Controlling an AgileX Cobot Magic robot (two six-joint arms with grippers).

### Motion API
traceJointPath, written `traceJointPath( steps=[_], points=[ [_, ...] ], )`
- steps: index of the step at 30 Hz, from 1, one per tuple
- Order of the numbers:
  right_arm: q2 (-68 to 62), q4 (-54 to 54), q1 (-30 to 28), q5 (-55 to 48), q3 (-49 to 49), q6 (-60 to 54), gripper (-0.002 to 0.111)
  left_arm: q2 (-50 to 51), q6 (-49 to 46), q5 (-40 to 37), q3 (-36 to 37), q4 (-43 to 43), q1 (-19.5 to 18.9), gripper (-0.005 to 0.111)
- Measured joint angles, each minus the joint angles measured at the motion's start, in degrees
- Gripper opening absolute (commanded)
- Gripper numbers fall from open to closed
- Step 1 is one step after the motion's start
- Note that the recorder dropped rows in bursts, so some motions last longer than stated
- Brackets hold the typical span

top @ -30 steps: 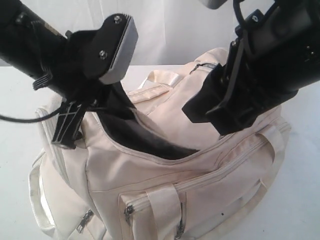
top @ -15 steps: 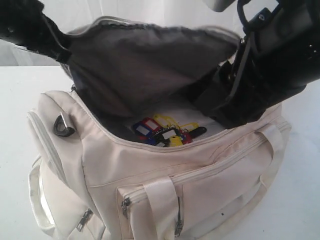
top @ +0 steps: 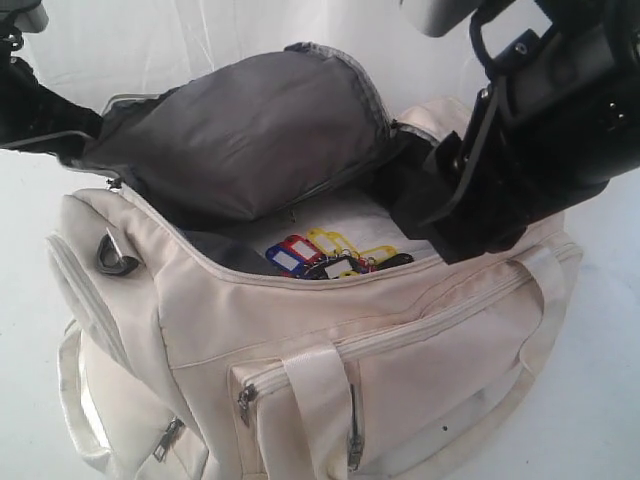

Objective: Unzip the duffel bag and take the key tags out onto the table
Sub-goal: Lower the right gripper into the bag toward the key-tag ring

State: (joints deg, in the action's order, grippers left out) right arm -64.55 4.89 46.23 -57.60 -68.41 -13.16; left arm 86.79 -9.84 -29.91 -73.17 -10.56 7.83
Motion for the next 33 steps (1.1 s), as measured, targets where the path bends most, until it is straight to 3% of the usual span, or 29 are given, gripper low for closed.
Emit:
traceJointPath(
  steps=[6, 9, 13, 22, 27, 33],
  points=[
    [0.0, 0.0, 0.0, 0.2, 0.4, 1.0, 0.058, 1.5, 0.0, -1.6, 0.0, 3.1, 0.0, 0.064],
    [0.0, 0.0, 0.0, 0.3, 0.4, 1.2, 0.058, 1.5, 0.2, -2.1, 0.0, 6.0, 0.0, 0.074],
    [0.0, 0.0, 0.0, 0.7, 0.4, 1.6, 0.058, 0.4, 0.8, -2.8, -0.5, 8.5, -0.1, 0.074],
    [0.0, 0.0, 0.0, 4.3, 0.4, 1.6, 0.058, -7.8, 0.7, -10.9, -9.0, 8.9, -0.1, 0.071],
    [-1.7, -0.9, 0.0, 7.8, 0.2, 5.4, 0.055, -15.1, 0.7, -17.5, -10.2, 8.9, -0.3, 0.059],
    [-13.7, -1.6, 0.0, 6.8, -5.2, 6.5, 0.055, -22.7, 0.7, -23.7, -7.9, 8.9, -0.4, 0.040]
  ],
)
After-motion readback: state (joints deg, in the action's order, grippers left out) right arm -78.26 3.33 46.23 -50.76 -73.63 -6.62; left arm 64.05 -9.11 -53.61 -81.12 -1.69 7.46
